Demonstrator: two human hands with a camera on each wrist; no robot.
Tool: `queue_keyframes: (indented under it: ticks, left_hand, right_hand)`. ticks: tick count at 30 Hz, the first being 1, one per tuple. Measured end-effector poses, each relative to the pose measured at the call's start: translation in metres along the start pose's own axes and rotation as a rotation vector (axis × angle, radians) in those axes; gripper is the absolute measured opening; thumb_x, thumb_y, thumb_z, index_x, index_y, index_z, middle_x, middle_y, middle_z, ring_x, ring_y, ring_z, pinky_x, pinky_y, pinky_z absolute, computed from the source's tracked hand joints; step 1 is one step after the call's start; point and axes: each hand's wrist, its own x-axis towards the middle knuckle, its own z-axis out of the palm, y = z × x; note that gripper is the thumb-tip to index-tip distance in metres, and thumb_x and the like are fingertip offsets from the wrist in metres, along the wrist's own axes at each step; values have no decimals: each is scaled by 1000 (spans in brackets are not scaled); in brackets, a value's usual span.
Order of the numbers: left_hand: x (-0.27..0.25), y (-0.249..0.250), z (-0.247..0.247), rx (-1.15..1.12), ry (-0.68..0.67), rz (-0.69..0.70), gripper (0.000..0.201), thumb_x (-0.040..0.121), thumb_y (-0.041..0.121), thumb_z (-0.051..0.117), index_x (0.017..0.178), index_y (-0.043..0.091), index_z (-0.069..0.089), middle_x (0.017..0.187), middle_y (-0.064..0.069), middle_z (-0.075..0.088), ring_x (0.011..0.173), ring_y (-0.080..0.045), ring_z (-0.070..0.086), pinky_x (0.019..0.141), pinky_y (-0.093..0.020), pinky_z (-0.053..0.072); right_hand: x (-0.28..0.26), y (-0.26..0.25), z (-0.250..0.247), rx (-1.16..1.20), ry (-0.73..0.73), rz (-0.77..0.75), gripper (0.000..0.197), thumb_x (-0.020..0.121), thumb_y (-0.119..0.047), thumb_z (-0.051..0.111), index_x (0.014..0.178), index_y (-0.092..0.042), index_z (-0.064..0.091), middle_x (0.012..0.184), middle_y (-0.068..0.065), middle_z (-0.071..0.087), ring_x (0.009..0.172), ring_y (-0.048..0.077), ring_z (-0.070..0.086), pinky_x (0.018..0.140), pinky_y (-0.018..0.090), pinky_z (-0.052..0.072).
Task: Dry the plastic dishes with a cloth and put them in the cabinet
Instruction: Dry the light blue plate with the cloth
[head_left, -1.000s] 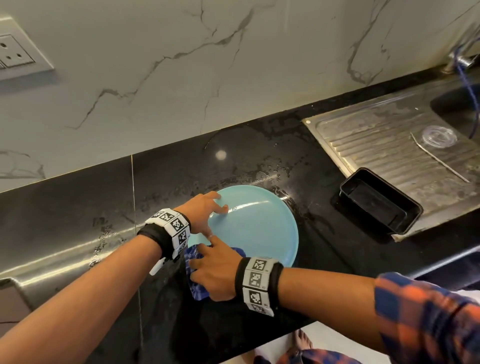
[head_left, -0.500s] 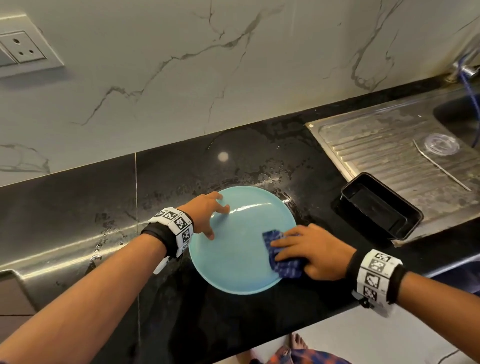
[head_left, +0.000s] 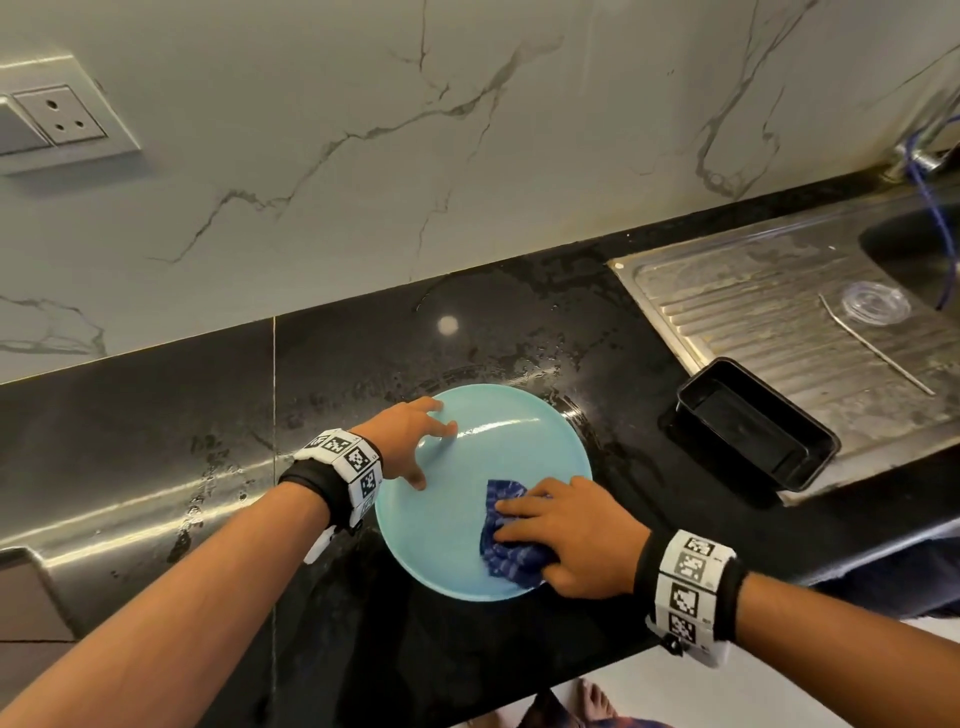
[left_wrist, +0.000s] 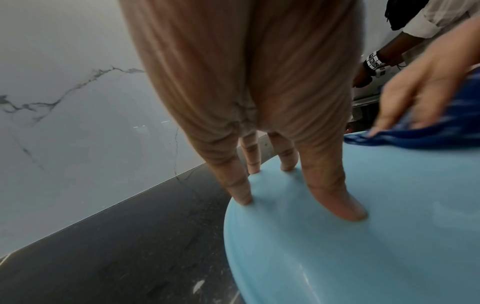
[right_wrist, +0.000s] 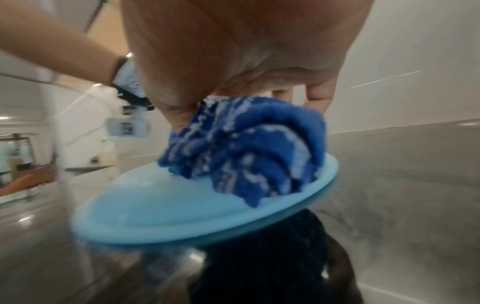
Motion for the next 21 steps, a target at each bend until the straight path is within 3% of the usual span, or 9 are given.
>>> queue_keyframes:
  ticks: [4,7,9,14,18,21]
  left_hand:
    - [0,2,-2,9,0,-4,86,74,23,86,148,34,43,163,2,17,146,-27,25,118,-39,27]
    - [0,4,-3,22,2,0,86,74,23,86,148,33,43,163,1,17,145,-27,28,117,-39,28]
    - [-1,3,-2,22,1,-1,87,74,23,86,149,33,42,163,0,16,145,-27,28,117,-38,29]
    - [-1,2,-1,15,-8,-2,87,77,22,84,150,34,39,164,1,13,146,-27,27,118,-38,27]
    - [-1,5,-2,34,-12,-12,87,77,21,84,150,34,38,164,1,12,147,-27,25,118,-38,26]
    - [-1,7,-3,39,-12,-14,87,77,21,84,150,33,38,165,1,11,148,-27,24,118,-37,25]
  right_hand:
    - [18,38,-24,-7,63,257,60,75,-42,53,135,-43,52,146,-19,47,115,22,56,88,35,50]
    - [36,54,-29,100,132,451,54,82,-39,57,136,-37,53,145,-12,49,121,25,56,96,39,48]
    - [43,51,-23,98,147,514,53,85,-39,55,137,-34,49,143,-7,50,119,27,57,95,39,48]
    - [12,13,0,22,143,500,56,84,-44,49,139,-31,47,142,0,47,107,28,56,86,36,50]
    - [-16,-6,13,69,93,475,60,84,-50,45,142,-35,45,146,-1,44,107,26,56,85,38,53]
    - [-7,3,3,59,92,485,58,82,-50,48,139,-38,46,144,-4,42,110,23,55,83,36,52]
